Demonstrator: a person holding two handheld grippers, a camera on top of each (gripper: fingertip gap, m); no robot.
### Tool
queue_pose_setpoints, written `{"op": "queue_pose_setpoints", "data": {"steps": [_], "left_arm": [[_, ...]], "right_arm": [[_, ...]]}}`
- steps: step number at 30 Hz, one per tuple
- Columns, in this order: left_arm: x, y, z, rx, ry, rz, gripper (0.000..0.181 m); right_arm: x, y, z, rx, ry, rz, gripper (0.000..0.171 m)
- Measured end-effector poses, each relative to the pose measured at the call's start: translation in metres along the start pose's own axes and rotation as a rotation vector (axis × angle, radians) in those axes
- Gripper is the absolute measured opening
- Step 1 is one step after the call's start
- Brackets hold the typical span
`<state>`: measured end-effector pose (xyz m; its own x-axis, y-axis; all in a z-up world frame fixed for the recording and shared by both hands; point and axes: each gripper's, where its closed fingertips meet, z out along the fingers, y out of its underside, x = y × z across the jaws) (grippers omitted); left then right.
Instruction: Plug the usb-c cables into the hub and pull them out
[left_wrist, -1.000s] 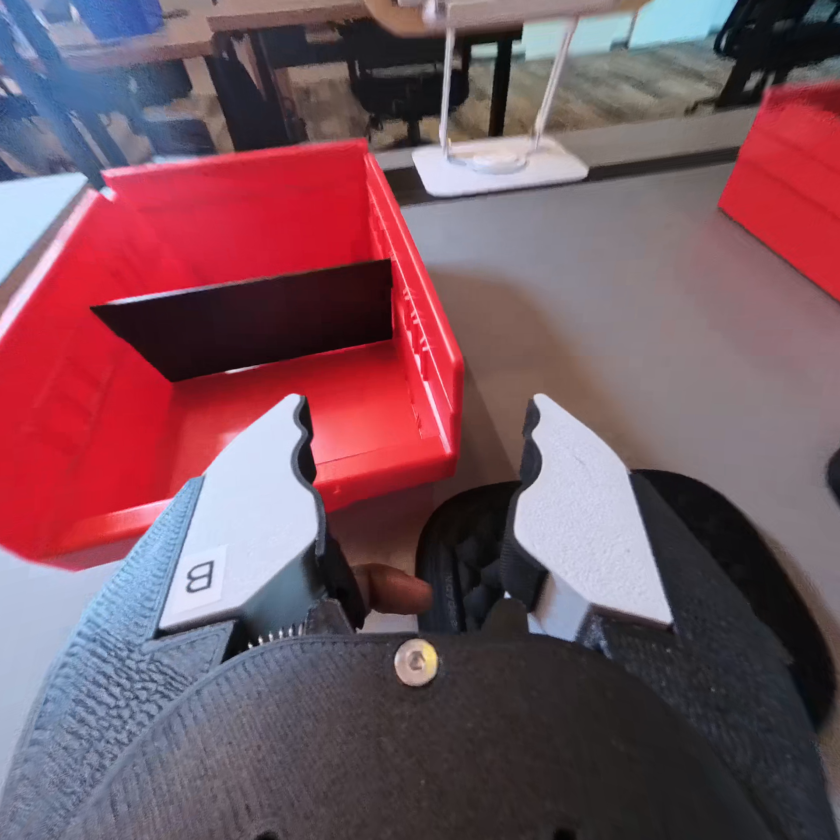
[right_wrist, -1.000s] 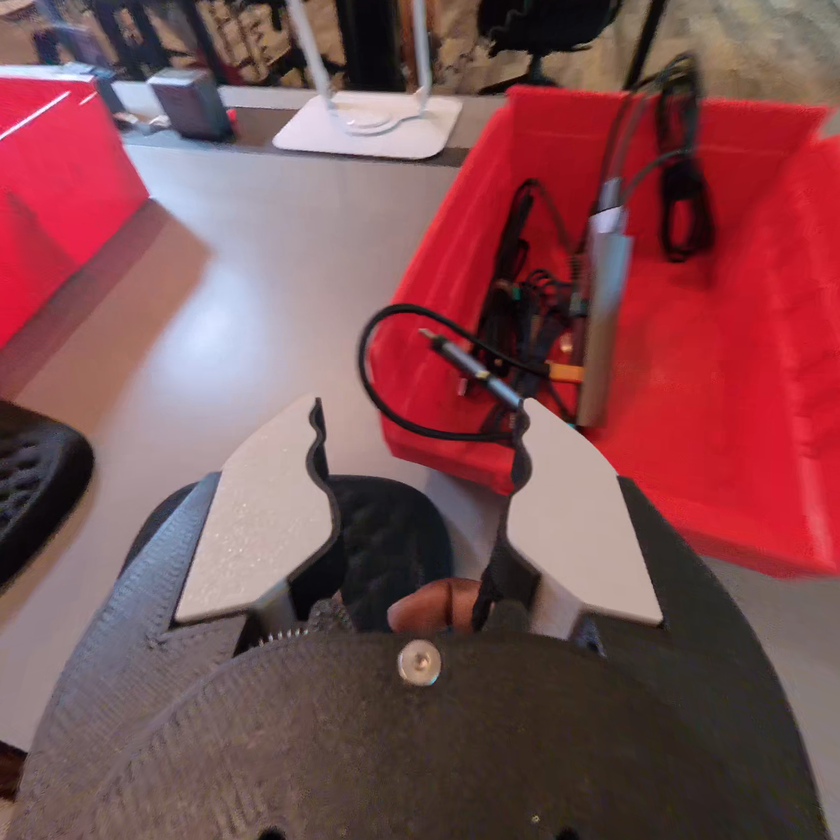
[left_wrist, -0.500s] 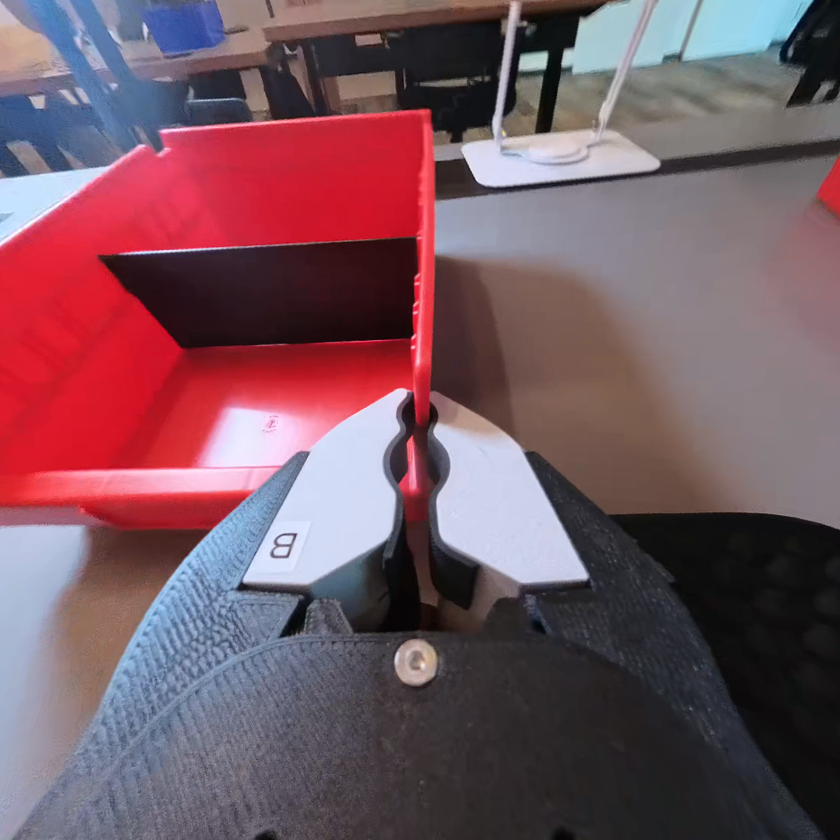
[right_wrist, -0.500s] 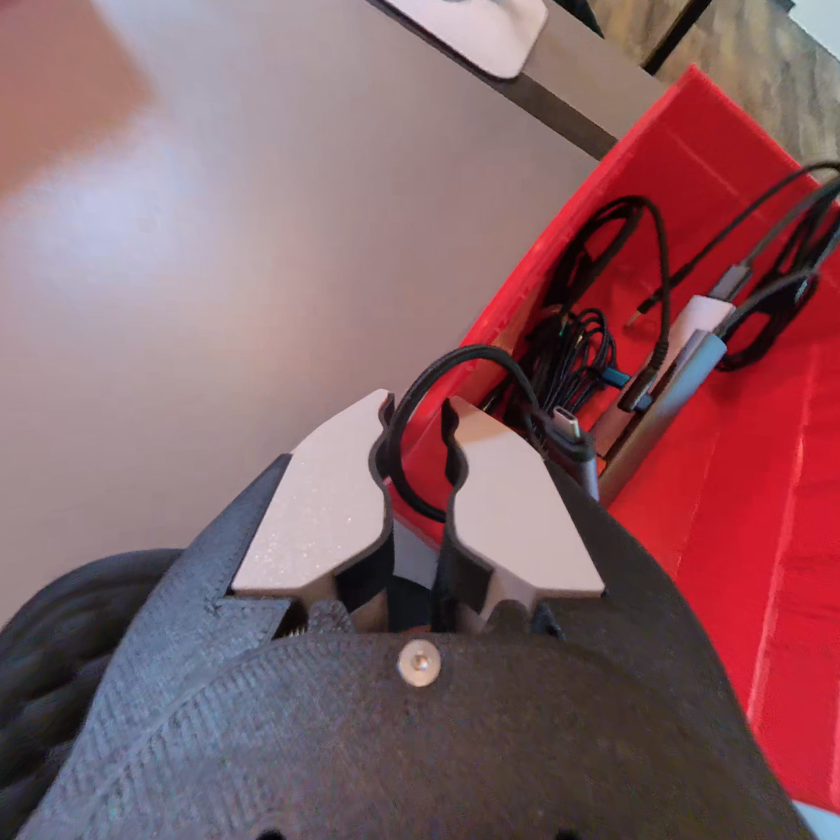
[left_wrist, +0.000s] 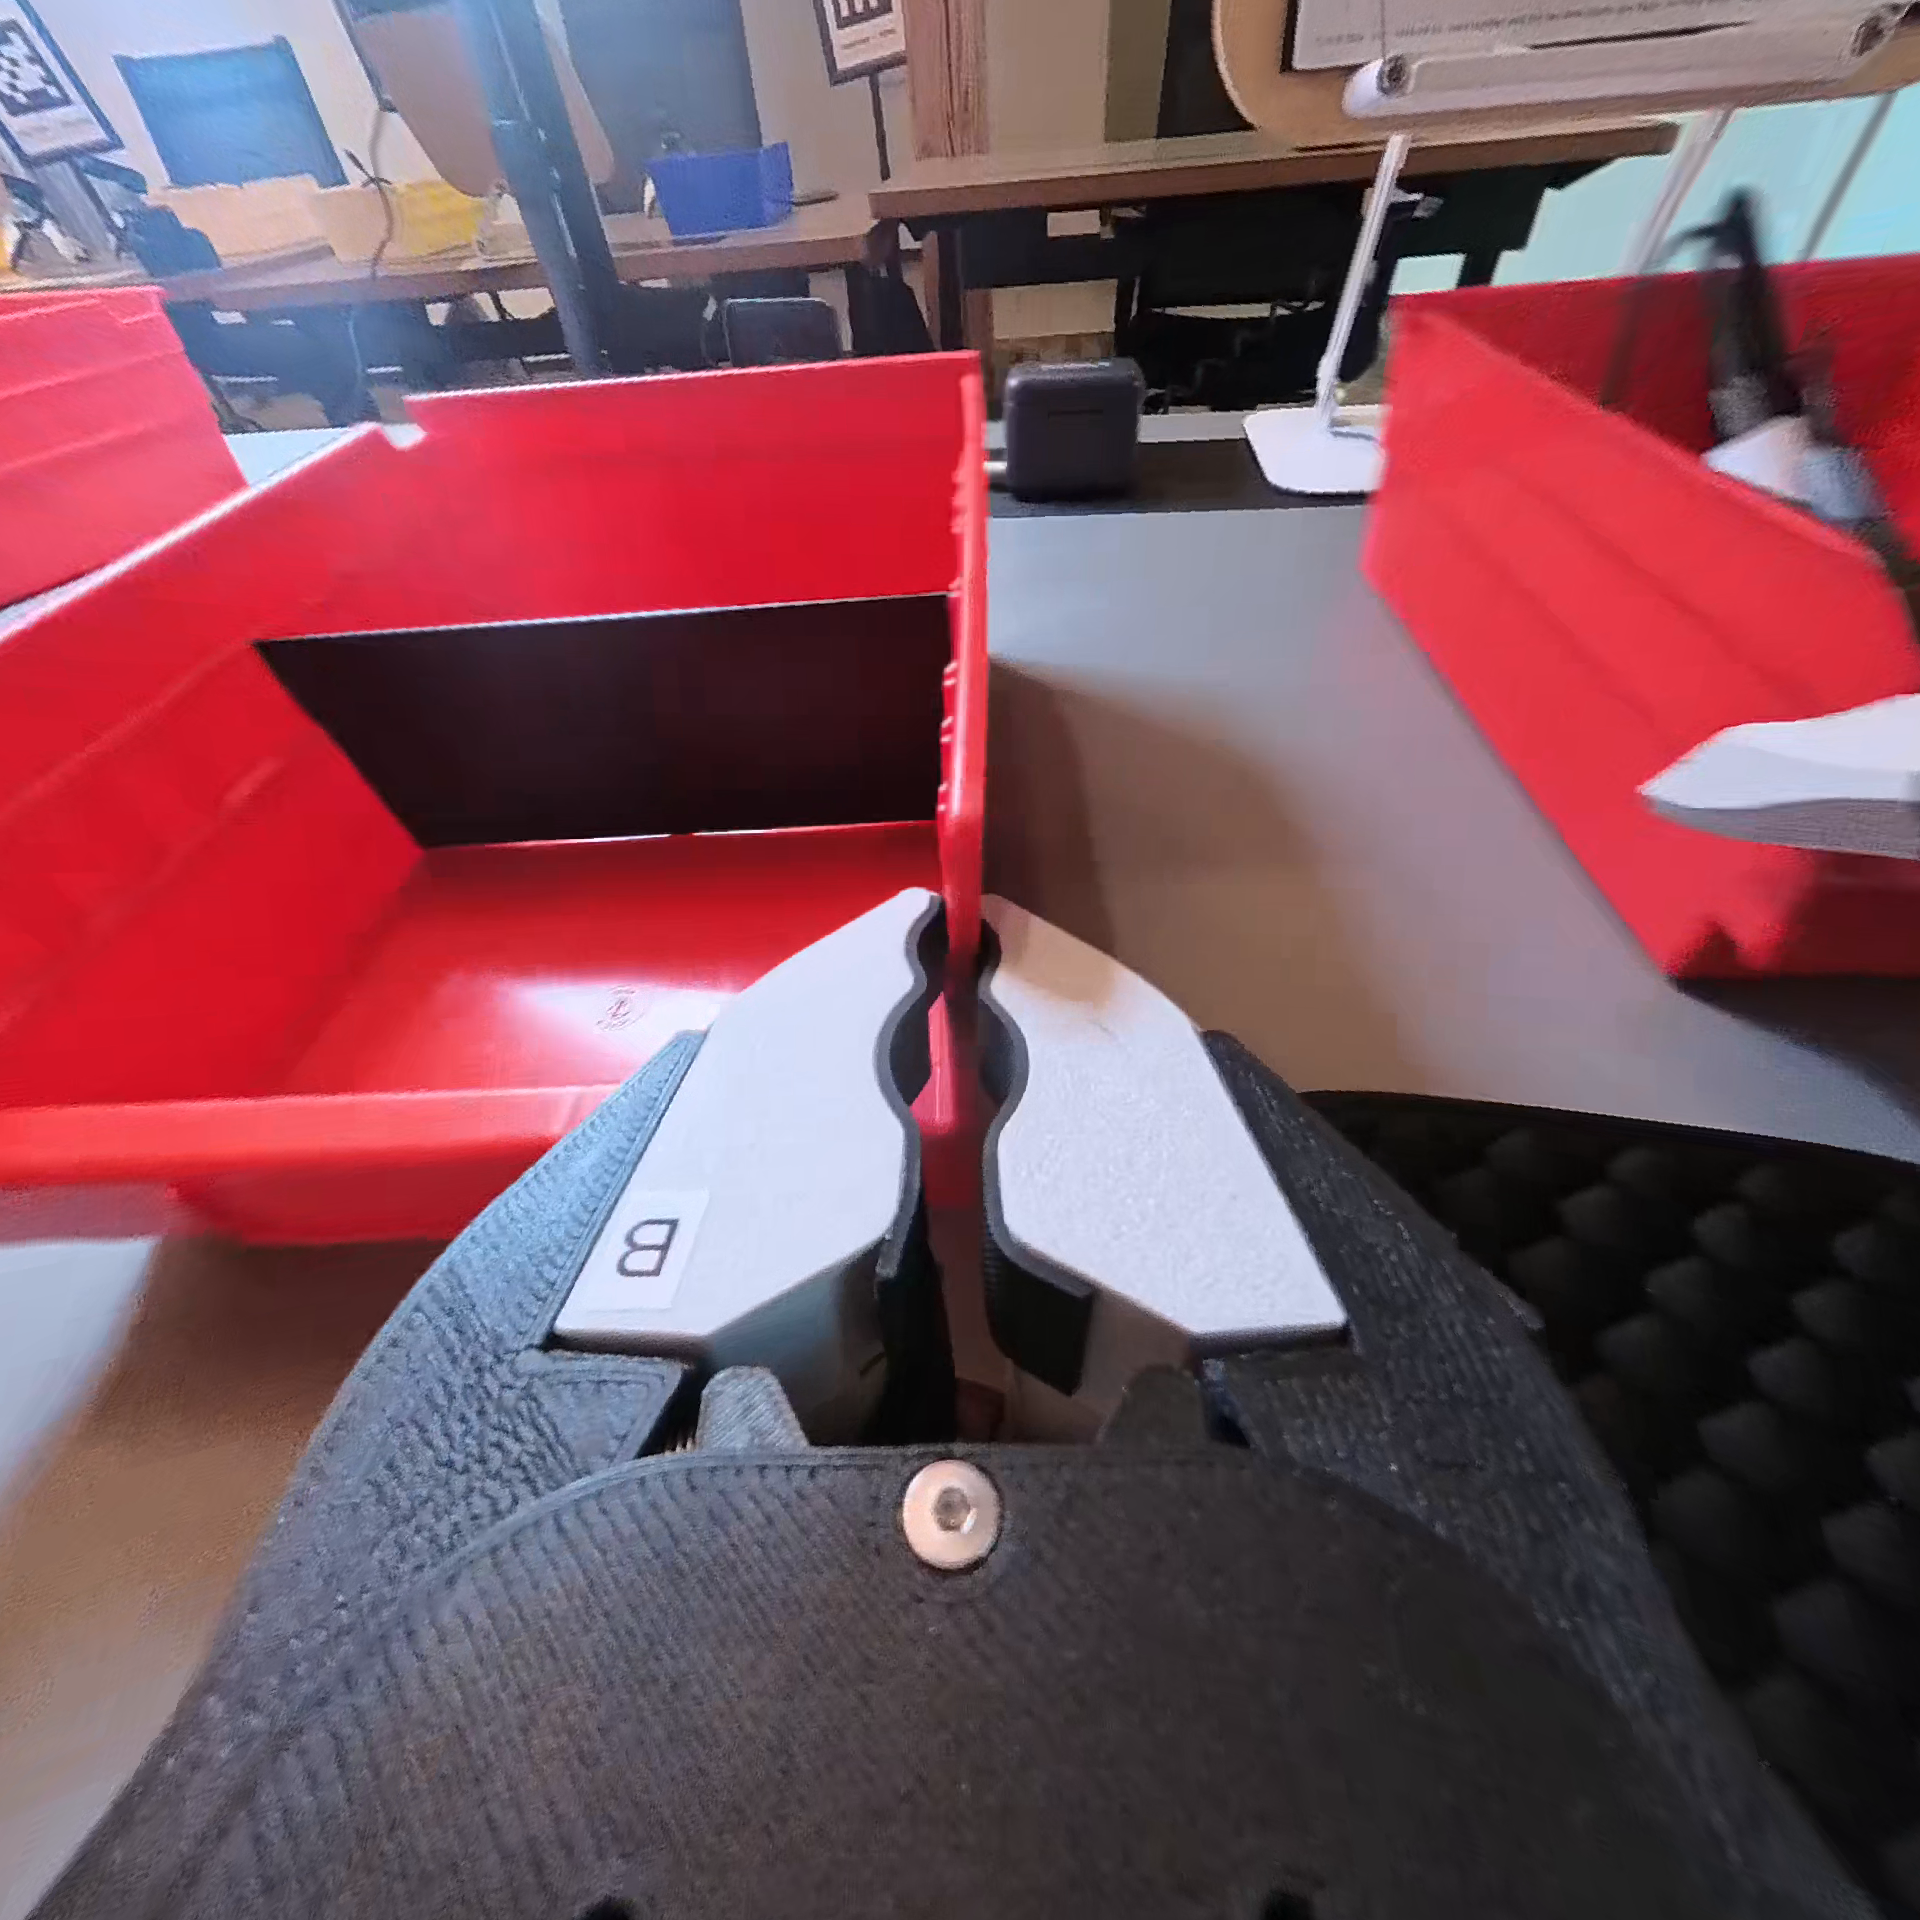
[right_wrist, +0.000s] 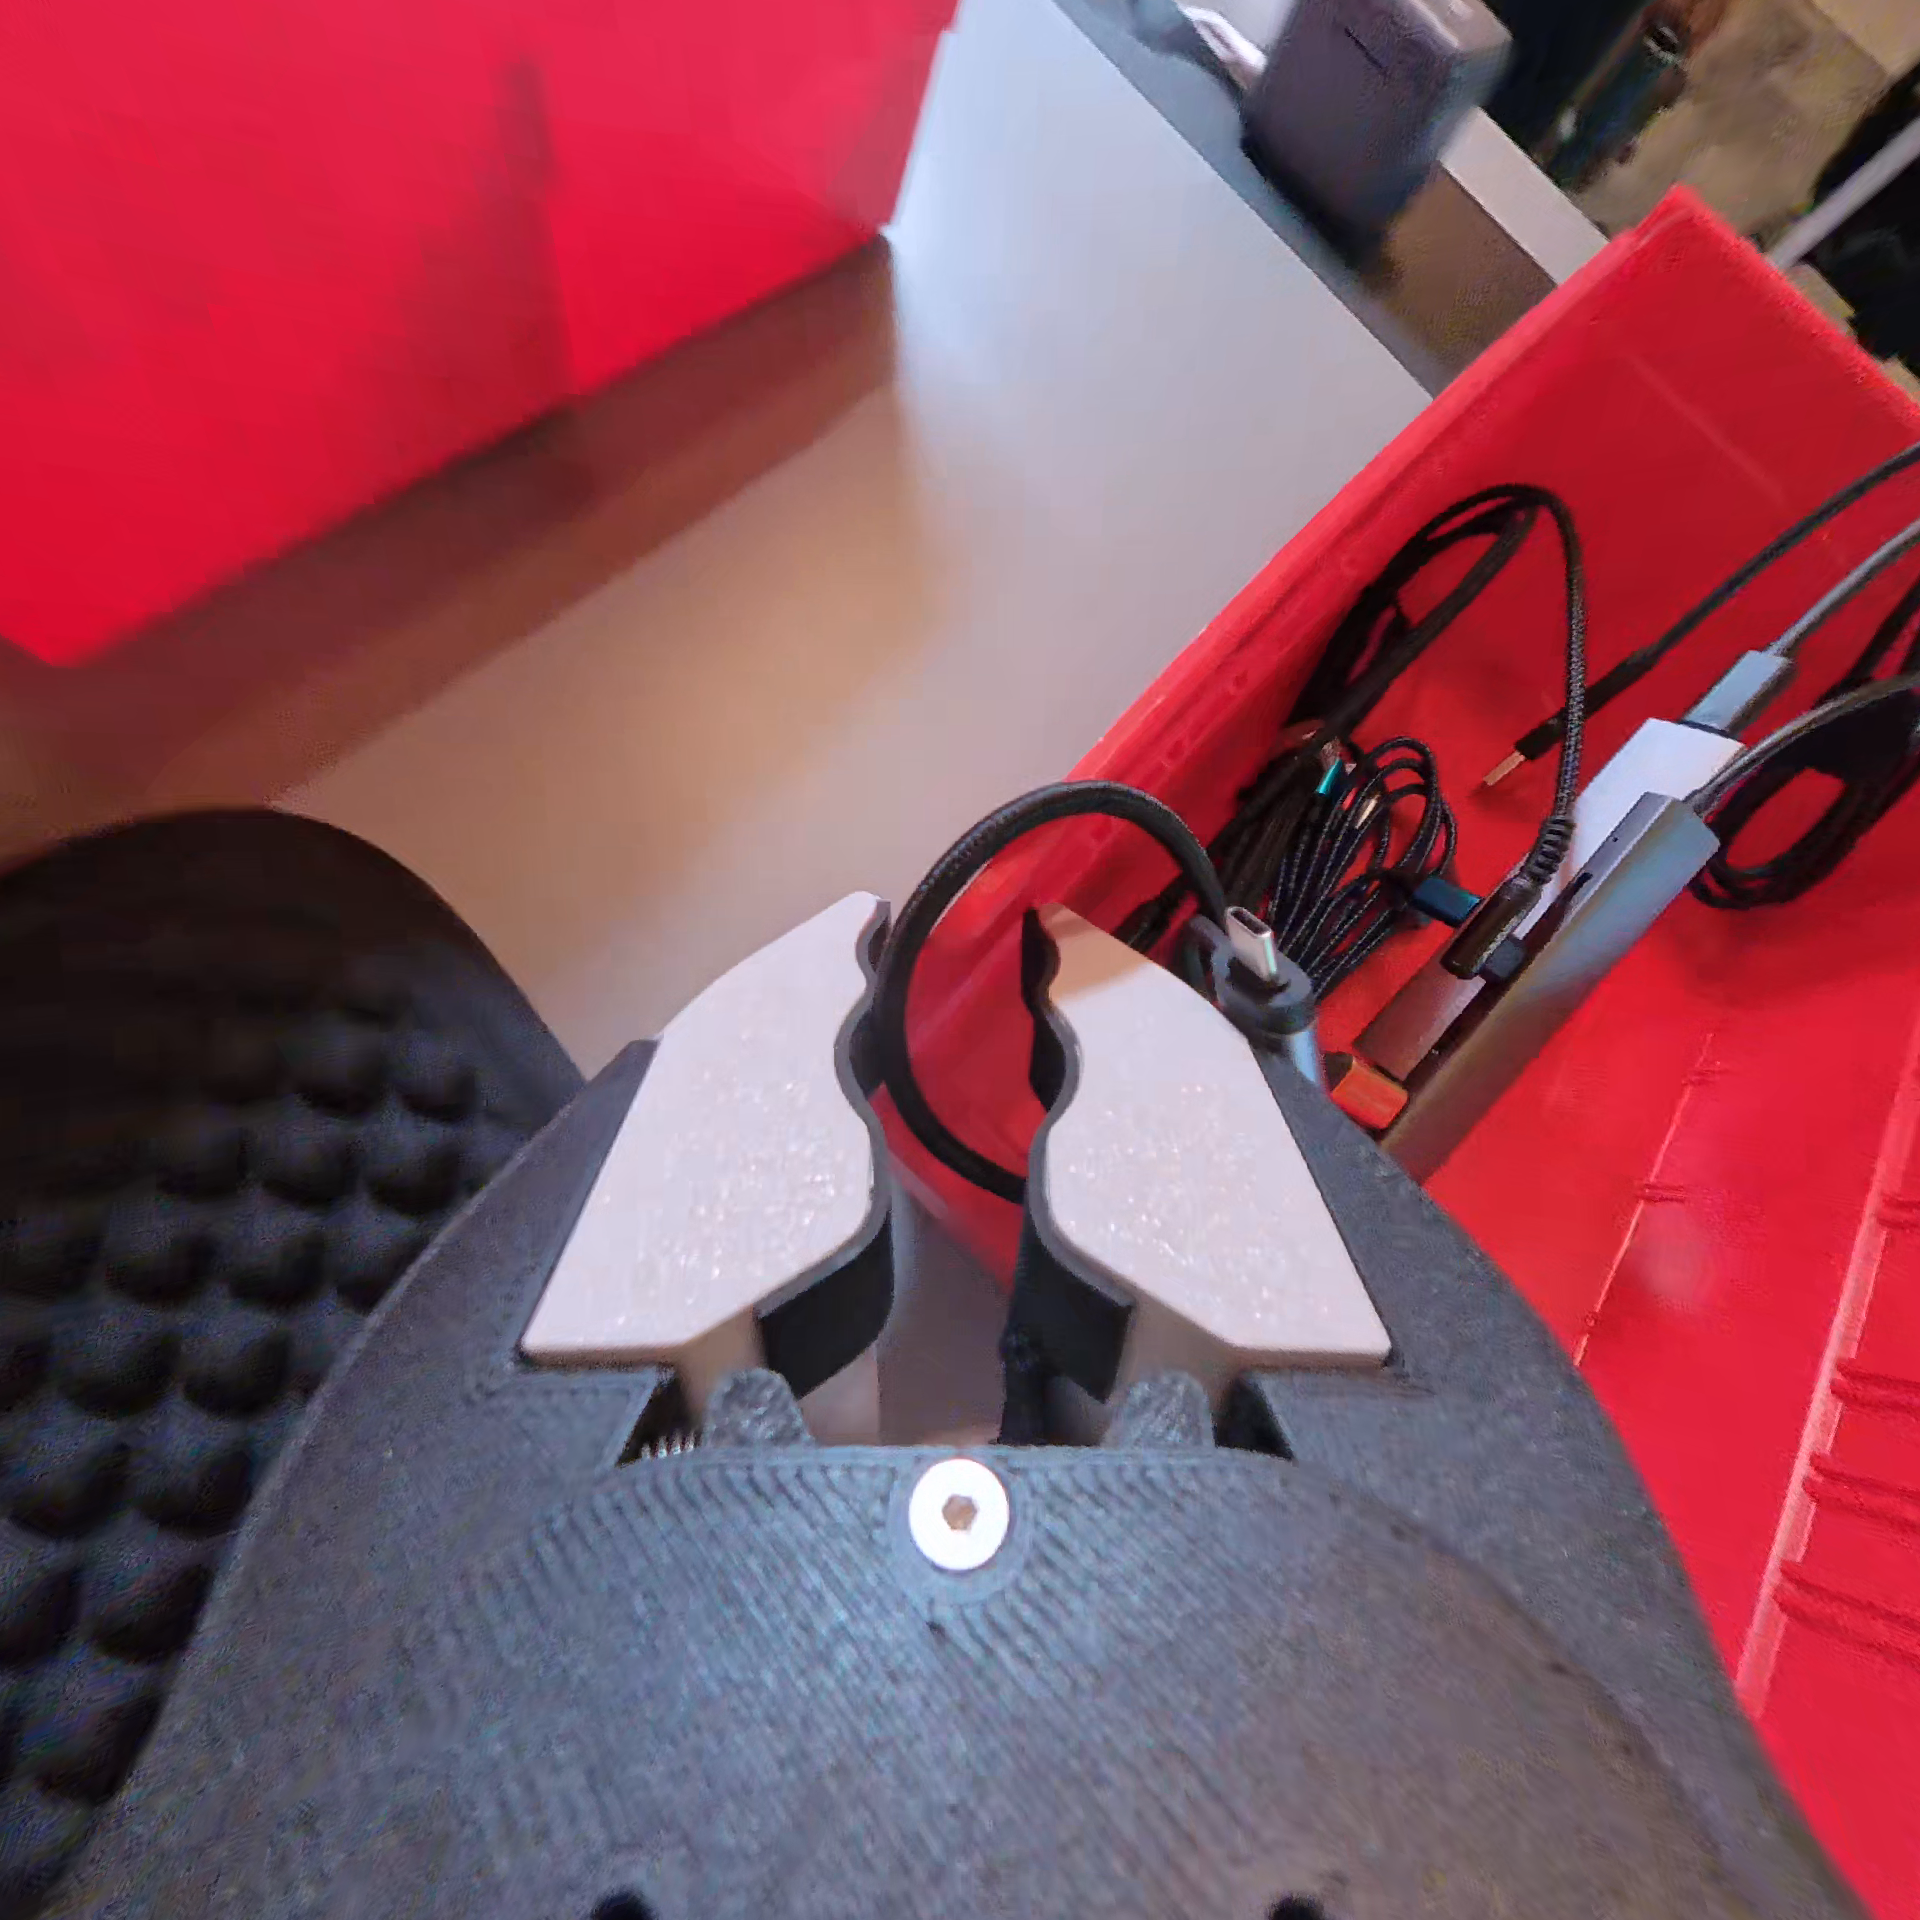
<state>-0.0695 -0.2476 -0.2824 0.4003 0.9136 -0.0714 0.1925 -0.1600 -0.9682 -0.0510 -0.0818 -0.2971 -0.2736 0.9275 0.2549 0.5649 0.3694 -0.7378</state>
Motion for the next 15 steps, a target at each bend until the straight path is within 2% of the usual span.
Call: {"op": "queue_pose_setpoints", "data": {"steps": [3, 5, 8, 9, 11, 13, 15], "left_arm": [[0.011, -0.003, -0.002, 0.0, 0.025, 0.003, 0.01], [0.026, -0.007, -0.007, -0.019, 0.125, -0.007, 0.029], [0.027, -0.036, -0.031, 0.042, 0.314, -0.114, 0.04], [0.016, -0.049, -0.04, 0.089, 0.334, -0.149, 0.045], [-0.023, -0.071, -0.059, 0.231, 0.301, -0.173, 0.051], [-0.077, -0.078, -0.073, 0.326, 0.181, -0.23, 0.052], [-0.139, -0.064, -0.073, 0.336, 0.014, -0.336, 0.052]], "right_arm": [[-0.023, -0.023, 0.017, 0.023, -0.039, -0.044, 0.023], [-0.038, -0.035, 0.026, 0.052, -0.092, -0.081, 0.025], [-0.051, -0.043, 0.027, 0.083, -0.161, -0.07, 0.024], [-0.052, -0.044, 0.023, 0.11, -0.175, -0.047, 0.028], [-0.052, -0.053, 0.005, 0.246, -0.195, 0.061, 0.045], [-0.054, -0.069, -0.024, 0.458, -0.245, 0.203, 0.063], [-0.065, -0.081, -0.051, 0.622, -0.32, 0.328, 0.069]]}}
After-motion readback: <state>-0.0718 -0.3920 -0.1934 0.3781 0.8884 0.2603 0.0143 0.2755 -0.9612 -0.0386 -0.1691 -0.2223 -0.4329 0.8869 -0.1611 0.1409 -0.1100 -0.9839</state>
